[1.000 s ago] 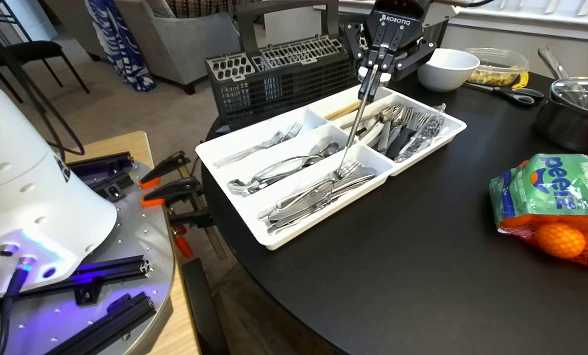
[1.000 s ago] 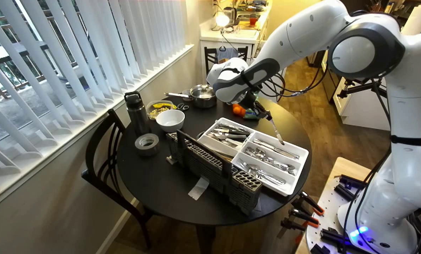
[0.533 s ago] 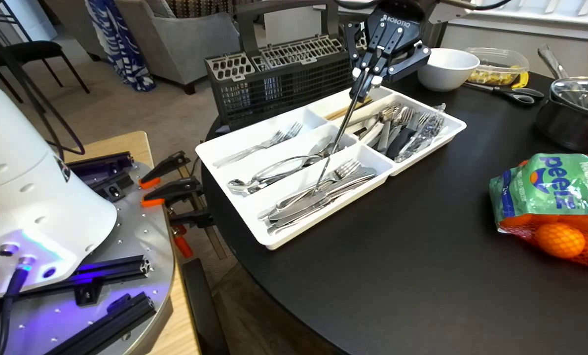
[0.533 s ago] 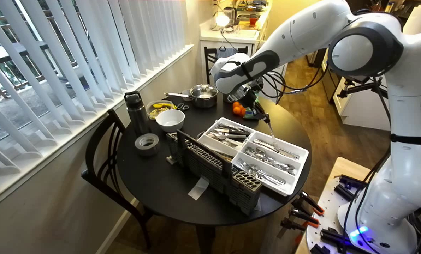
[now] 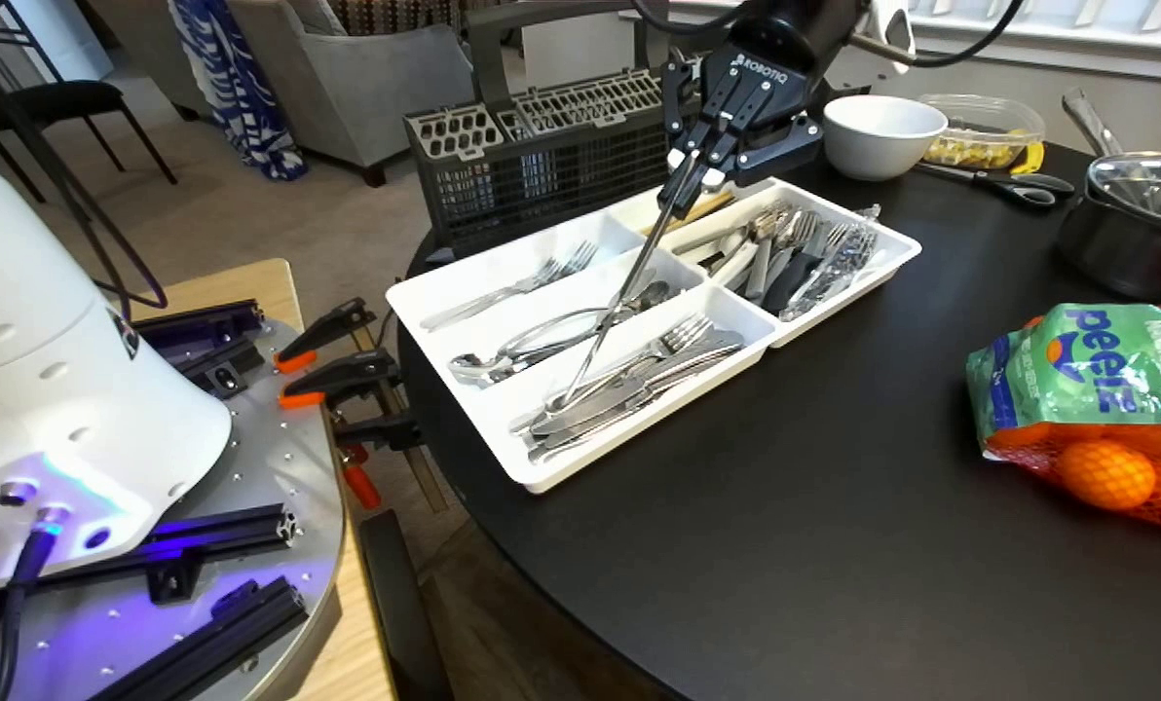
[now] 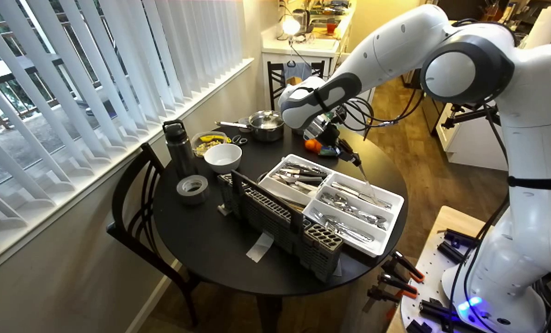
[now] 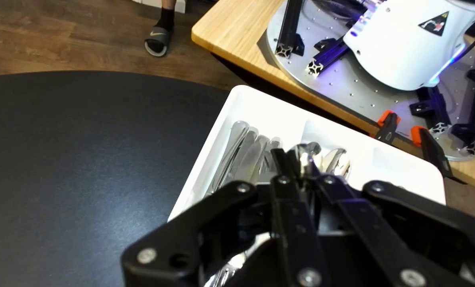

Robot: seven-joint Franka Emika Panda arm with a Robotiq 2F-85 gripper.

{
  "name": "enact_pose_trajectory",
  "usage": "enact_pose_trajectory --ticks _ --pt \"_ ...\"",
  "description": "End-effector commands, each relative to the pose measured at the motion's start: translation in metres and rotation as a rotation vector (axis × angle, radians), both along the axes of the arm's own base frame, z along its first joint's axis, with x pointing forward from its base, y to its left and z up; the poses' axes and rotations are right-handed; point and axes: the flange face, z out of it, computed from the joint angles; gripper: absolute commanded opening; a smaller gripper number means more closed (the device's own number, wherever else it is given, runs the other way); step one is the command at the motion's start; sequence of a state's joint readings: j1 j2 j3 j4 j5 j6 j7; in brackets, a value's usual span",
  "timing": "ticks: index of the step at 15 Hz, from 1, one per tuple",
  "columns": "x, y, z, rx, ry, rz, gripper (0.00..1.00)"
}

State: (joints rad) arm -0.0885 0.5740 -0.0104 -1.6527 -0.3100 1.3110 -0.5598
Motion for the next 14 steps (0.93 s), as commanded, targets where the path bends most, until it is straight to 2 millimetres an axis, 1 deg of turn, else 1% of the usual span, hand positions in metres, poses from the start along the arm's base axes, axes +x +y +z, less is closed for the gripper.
enact_pose_trajectory --ticks 1,4,6,7,8,9,12,14 --pt "-0.003 0.003 -0.009 -0.011 0.070 -0.016 0.04" --pt "-0.001 0.002 -0.013 -0.023 0.069 -0.009 0.04" --pt "0.001 0.000 -0.011 -0.031 0.060 -0.005 0.04" --pt "0.003 -0.001 -0.009 -0.039 0.048 -0.001 0.33" --pt "0.005 -0.001 -0.006 -0.039 0.039 -0.001 0.34" --pt "0.007 -0.001 -0.003 -0.037 0.028 0.001 0.39" --pt "0.013 -0.001 0.005 -0.031 -0.004 0.002 0.59" --pt "0.017 0.000 0.010 -0.026 -0.023 0.008 0.71"
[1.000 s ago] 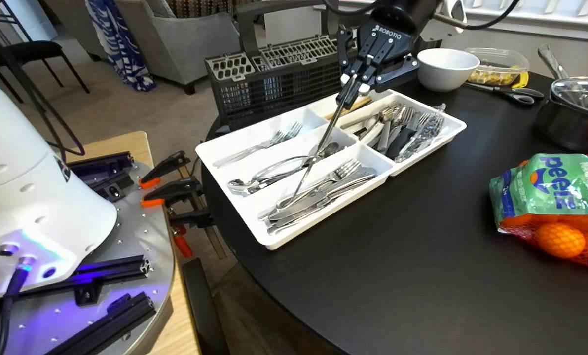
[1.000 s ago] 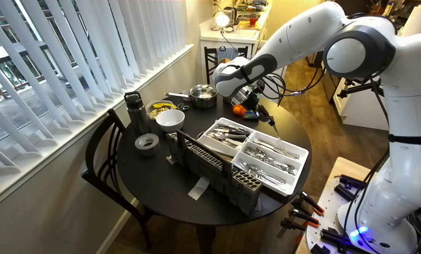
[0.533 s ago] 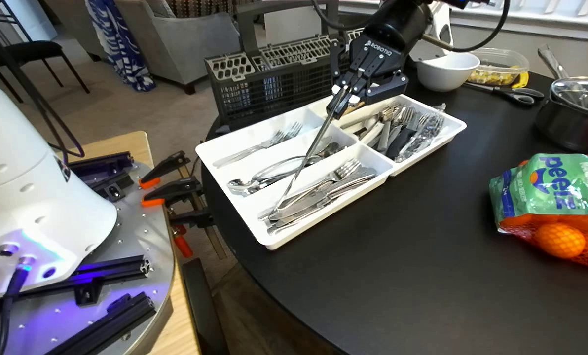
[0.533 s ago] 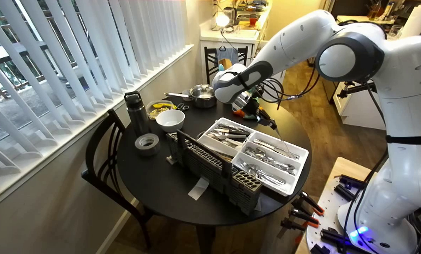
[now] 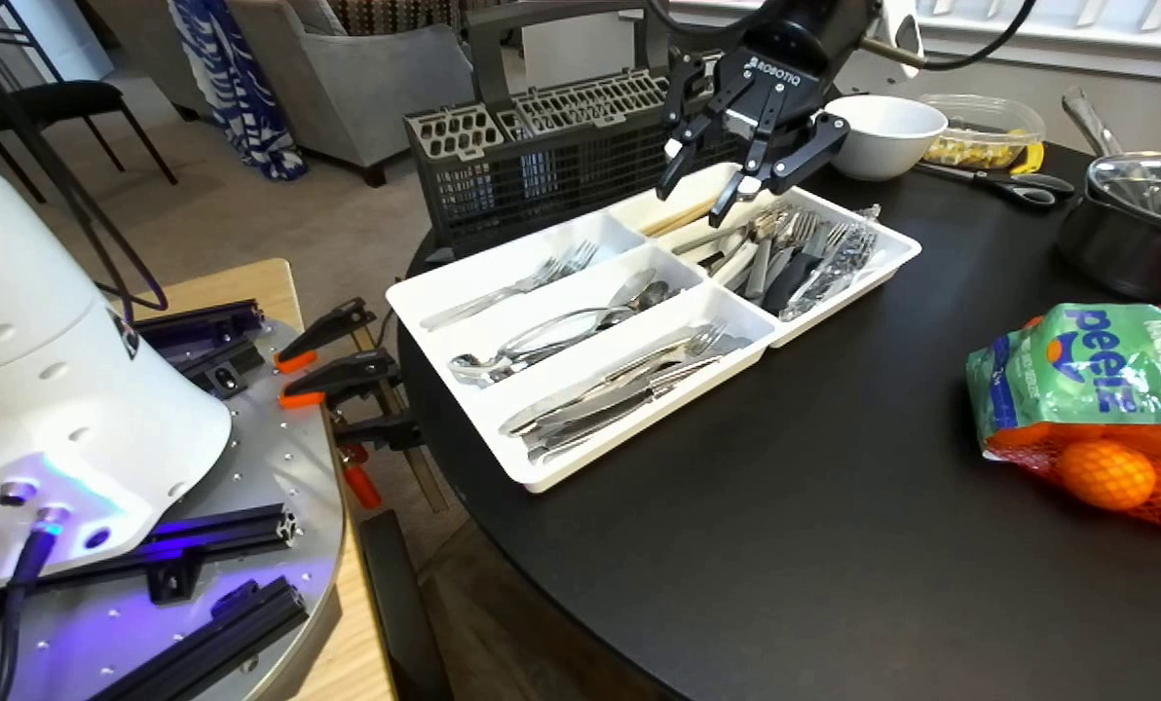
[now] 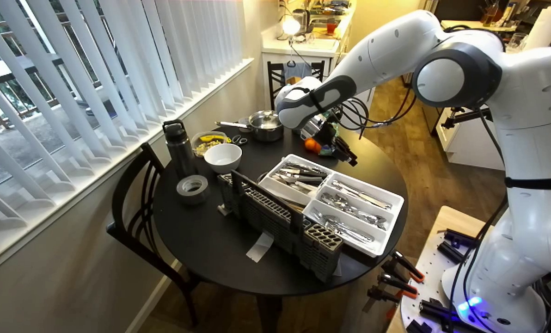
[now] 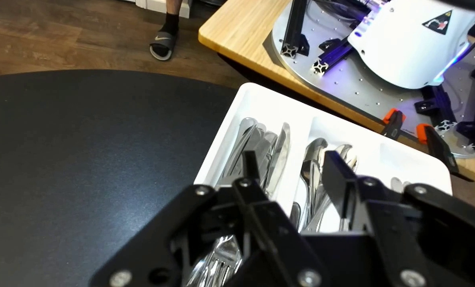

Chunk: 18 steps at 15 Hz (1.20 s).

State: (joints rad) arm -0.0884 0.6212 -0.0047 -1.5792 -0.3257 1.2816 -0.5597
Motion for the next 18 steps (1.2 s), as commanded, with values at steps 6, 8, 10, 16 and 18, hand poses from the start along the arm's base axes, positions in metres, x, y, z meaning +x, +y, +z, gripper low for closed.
enact_pose_trajectory --ticks 6,8,10,16,18 --pt "0.012 0.049 0.060 0.005 -0.255 0.158 1.00" --pt "0.006 0.081 0.084 0.016 -0.329 0.235 1.00" --pt "-0.010 0.119 0.107 0.015 -0.386 0.326 1.00" --pt "-0.074 0.215 0.160 0.030 -0.550 0.616 1.00" --pt "-0.085 0.230 0.172 0.033 -0.615 0.704 1.00"
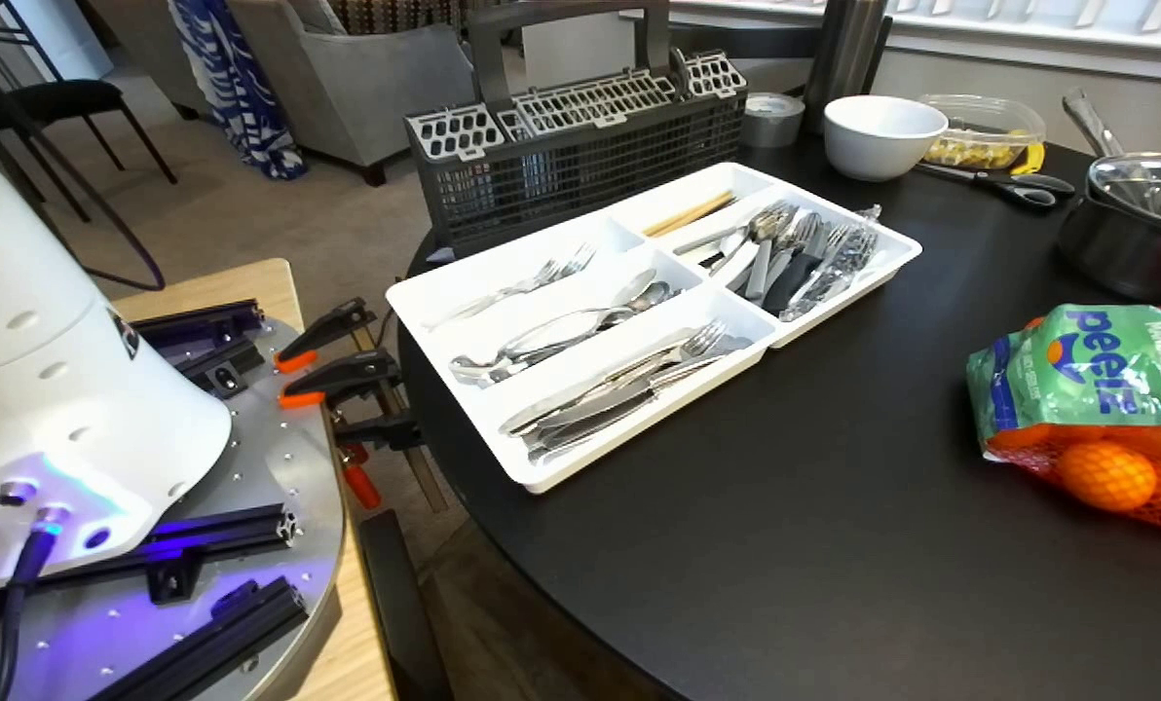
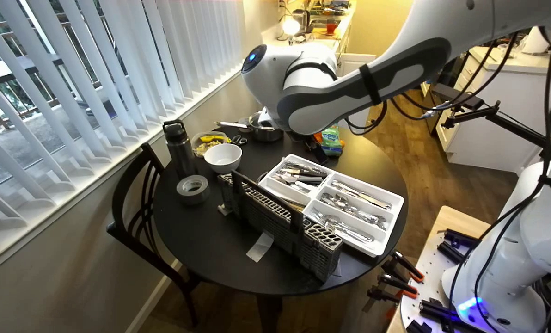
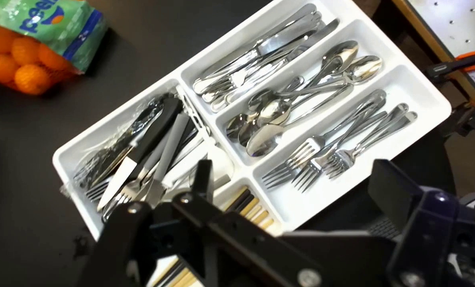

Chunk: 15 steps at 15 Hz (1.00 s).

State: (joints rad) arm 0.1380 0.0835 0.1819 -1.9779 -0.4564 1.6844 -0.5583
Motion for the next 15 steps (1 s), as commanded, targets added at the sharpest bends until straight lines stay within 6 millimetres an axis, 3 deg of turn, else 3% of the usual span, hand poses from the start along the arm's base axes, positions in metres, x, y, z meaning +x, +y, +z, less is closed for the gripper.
enact_pose_trajectory --ticks 1,4,5,11,15 --pt "-0.032 0.014 0.021 -0.002 -0.144 0.136 1.00" --pt "-0.017 0.013 0.026 0.069 -0.294 0.201 1.00" --pt "-0.017 0.023 0.027 0.050 -0.219 0.166 1.00" --pt "-0.012 0.015 0.025 0.079 -0.269 0.179 1.00" --pt "0.003 0.021 0.024 0.261 -0.297 0.374 1.00"
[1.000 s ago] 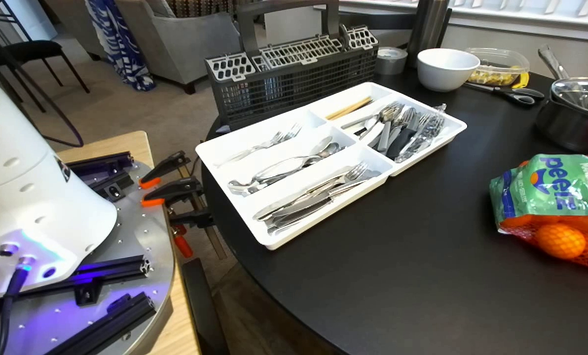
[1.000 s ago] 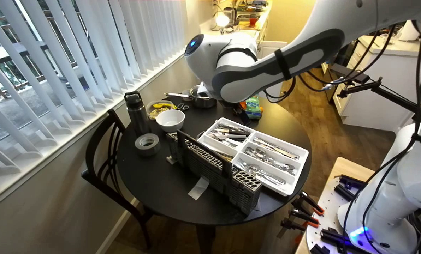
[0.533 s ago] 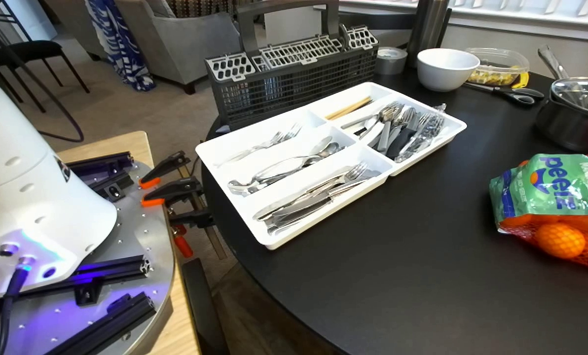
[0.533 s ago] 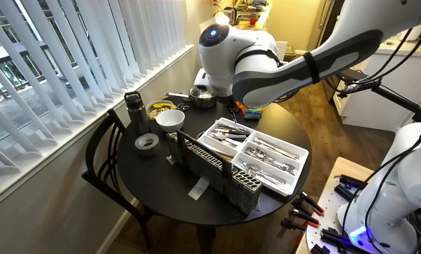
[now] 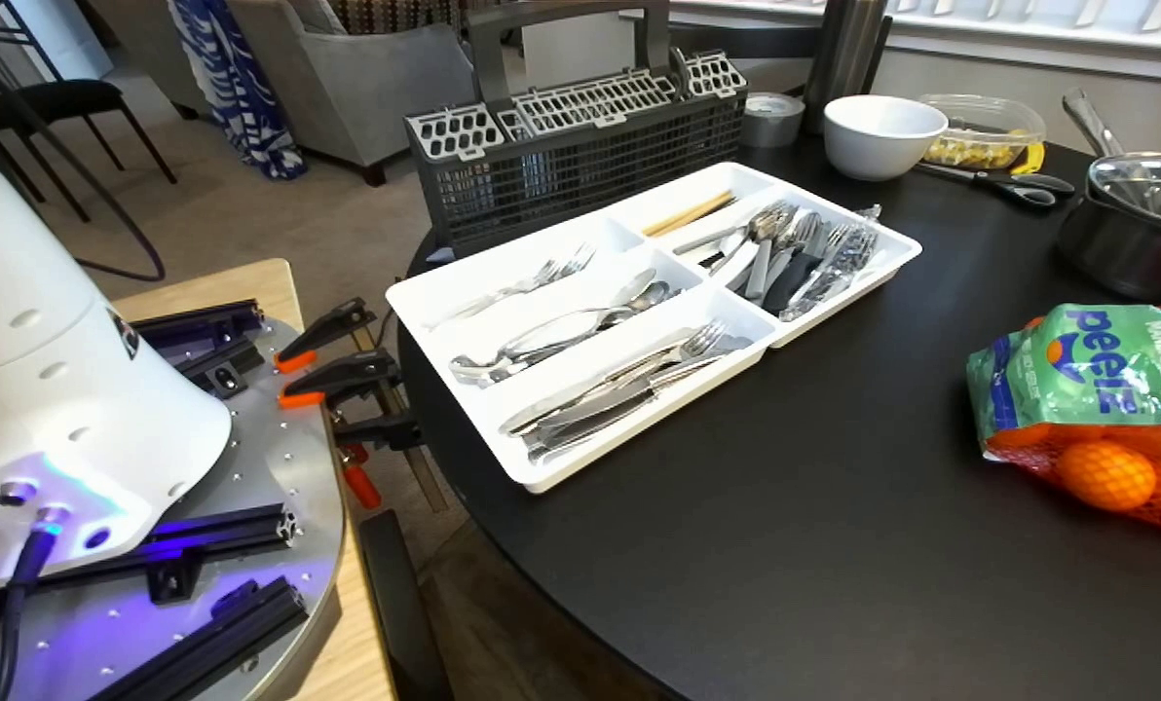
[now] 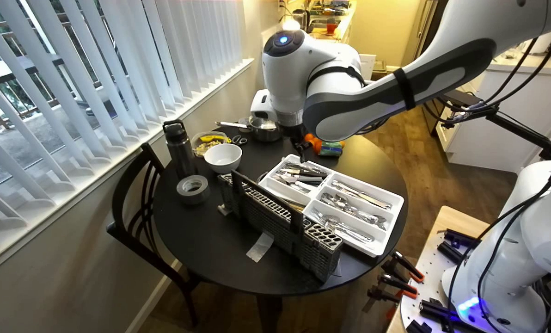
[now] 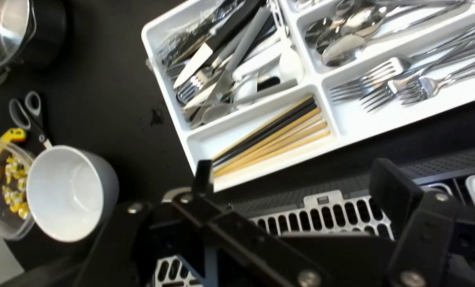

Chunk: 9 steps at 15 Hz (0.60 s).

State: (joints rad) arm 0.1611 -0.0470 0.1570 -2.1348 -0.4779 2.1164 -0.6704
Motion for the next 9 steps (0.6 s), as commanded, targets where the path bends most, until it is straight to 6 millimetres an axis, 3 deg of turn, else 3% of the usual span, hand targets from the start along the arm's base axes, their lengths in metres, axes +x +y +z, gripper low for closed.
enact_pose_trajectory --ticks 1,5,9 --pt "0.011 -0.001 -0.002 0.124 -0.024 0.143 1.00" --pt "0.024 -0.006 -0.017 0.243 0.023 0.253 1.00" --pt "0.028 -0.021 -0.044 0.181 0.082 0.243 1.00"
